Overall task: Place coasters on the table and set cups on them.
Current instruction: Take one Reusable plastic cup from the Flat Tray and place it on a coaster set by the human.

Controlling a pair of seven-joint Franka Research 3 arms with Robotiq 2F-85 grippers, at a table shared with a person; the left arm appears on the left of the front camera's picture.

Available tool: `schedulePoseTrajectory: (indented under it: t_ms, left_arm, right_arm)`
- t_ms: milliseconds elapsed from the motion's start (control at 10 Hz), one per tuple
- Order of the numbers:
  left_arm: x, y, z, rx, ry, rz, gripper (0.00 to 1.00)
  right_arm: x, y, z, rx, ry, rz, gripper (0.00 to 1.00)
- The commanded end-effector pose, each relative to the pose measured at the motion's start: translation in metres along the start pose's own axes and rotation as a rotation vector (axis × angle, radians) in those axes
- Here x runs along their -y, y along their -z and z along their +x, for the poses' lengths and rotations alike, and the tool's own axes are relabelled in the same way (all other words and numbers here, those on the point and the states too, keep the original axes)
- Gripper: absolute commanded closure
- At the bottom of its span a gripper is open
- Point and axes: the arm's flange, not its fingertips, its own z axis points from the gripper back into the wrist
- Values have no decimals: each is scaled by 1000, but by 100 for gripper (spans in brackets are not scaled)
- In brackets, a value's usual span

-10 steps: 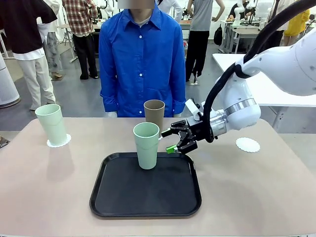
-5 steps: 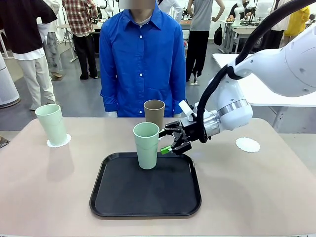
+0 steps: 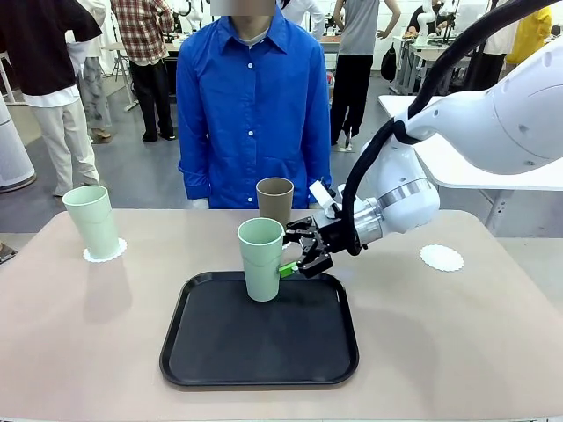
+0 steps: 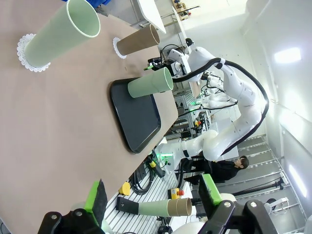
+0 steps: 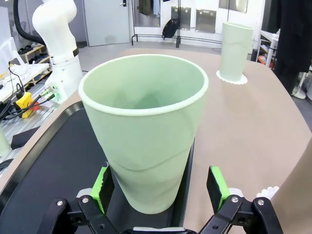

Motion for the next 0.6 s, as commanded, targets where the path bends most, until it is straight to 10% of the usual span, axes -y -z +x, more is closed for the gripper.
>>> schedulePoseTrajectory:
  t_ms: [0,500]
  left_arm:
    - [2,0,0,14,-5,2,0]
    - [2,0,0,14,-5,2,0]
  right_arm:
    - [10,11,-3,9,5,-4,0]
    - [16,22,-2,18,34,21,0]
